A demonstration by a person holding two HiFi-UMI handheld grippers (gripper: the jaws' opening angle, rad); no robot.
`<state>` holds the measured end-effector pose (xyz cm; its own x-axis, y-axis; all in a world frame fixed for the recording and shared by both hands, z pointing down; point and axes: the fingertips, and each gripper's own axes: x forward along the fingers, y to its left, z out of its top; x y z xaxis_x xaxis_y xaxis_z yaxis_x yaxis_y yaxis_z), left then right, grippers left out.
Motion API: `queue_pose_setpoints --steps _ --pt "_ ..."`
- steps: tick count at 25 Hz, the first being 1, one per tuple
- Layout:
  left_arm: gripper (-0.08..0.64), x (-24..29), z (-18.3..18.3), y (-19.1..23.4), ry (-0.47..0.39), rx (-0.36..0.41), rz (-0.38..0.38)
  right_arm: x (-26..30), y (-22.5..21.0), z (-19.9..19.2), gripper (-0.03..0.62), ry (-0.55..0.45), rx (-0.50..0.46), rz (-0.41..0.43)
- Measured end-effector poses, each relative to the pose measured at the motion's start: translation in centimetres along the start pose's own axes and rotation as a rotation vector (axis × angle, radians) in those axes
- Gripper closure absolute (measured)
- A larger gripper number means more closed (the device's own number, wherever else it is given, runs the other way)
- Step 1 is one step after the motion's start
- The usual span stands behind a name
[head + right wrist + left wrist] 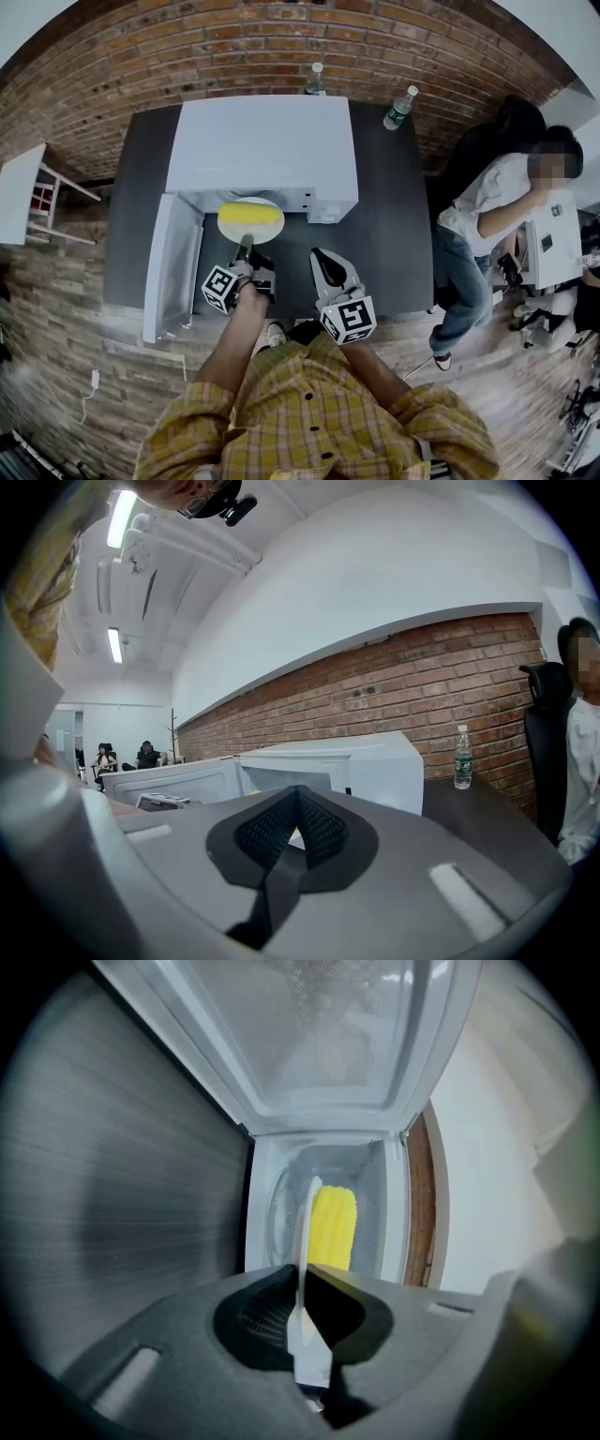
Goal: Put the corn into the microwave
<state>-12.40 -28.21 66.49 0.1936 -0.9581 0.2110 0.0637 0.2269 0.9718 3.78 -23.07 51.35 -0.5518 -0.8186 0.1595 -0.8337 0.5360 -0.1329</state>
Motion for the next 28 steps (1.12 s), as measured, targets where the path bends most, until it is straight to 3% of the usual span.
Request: queue_pose_setpoints --steps 28 --pt "0.531 5.9 1.0 3.0 -0.034 -0.002 0.06 1.3 -1.6 -0.5 0.589 0.023 -0.007 -0.002"
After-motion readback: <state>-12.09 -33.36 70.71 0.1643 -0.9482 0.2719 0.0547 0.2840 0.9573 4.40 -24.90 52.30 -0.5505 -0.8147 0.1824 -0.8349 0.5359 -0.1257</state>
